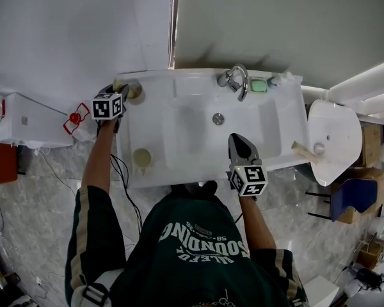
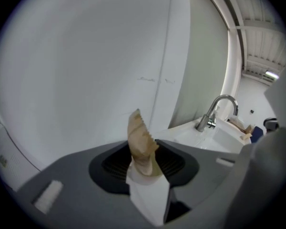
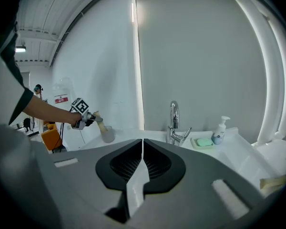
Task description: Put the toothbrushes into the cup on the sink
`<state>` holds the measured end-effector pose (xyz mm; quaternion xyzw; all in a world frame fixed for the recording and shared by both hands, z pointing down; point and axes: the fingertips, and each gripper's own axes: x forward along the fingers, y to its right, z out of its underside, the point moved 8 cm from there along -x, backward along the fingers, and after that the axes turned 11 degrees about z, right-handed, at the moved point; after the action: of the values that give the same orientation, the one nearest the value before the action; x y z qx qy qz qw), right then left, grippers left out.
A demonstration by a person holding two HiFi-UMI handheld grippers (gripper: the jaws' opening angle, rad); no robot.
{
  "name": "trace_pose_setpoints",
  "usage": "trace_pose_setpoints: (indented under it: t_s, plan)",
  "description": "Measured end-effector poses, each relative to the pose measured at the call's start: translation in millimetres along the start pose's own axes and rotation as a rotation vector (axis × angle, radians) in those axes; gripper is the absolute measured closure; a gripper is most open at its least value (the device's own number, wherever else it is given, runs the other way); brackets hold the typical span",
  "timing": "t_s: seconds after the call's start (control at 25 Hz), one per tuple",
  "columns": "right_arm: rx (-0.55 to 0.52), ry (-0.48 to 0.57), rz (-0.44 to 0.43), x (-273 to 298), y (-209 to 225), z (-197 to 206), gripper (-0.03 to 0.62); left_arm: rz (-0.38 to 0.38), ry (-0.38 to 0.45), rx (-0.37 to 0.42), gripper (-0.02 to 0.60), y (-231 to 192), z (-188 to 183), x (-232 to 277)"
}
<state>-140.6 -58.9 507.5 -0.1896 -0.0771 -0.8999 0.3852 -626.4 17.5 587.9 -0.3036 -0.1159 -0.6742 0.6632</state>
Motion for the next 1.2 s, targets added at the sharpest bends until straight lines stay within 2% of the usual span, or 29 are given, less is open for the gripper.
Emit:
trace_pose_setpoints:
  t_s: [0.12, 0.24, 0.32, 0.76, 0.8, 0.88, 1.04, 1.2]
  plan:
    - [0.005, 0.002, 0.000, -3, -2, 2, 0.589, -0.033, -0.022, -0.011, 0.388, -8, 8, -8]
    - [0.006, 0.000, -0.006, -3, -3, 6, 0.589, -0.047, -0.024, -0.056, 0.342, -14, 19, -16]
    - [0.006, 0.000, -0.013, -3, -2, 7, 0.589, -0.057, -0.026, -0.089, 0.333, -16, 28, -22]
    - [0.009, 0.046, -0.085, -8, 17, 0, 0.589, -0.120, 0.084, -0.114, 0.336, 18, 37, -73]
    - [0.010, 0.051, -0.094, -9, 20, -1, 0.589, -0.124, 0.096, -0.103, 0.348, 24, 35, -77]
    - [0.009, 0.060, -0.114, -11, 29, -1, 0.589, -0.135, 0.123, -0.081, 0.454, 39, 32, -86]
    - [0.011, 0.083, -0.149, -14, 51, -6, 0.589, -0.145, 0.205, -0.076, 0.525, 74, 25, -103]
    - [-0.002, 0.098, -0.197, -13, 74, -12, 0.589, -0.154, 0.250, -0.038, 0.531, 118, 16, -111]
